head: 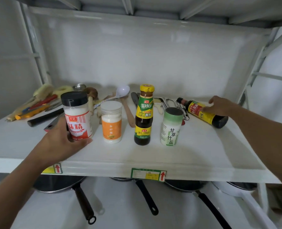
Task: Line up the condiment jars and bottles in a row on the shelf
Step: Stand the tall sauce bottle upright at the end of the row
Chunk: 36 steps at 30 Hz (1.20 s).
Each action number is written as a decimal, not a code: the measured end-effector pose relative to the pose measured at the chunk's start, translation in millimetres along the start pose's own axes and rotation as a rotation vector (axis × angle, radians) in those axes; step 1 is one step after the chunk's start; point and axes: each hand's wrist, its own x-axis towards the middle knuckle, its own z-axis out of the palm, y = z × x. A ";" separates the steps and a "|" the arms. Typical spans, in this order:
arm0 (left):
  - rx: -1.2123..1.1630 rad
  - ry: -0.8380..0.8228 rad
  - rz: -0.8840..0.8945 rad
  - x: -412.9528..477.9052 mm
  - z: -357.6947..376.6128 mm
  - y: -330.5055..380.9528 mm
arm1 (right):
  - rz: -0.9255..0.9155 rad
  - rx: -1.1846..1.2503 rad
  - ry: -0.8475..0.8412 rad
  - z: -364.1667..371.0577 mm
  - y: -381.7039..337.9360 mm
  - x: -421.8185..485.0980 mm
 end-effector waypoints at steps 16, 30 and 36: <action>0.009 -0.004 -0.016 -4.1 -1.4 2.8 | 0.193 0.178 0.020 27.7 -6.1 -33.4; -0.010 -0.031 0.017 -14.4 -11.1 7.7 | -0.039 0.761 0.484 57.8 -16.9 -163.0; -0.009 -0.041 0.007 -13.8 -10.0 8.4 | -0.054 0.870 0.468 66.1 -41.3 -189.3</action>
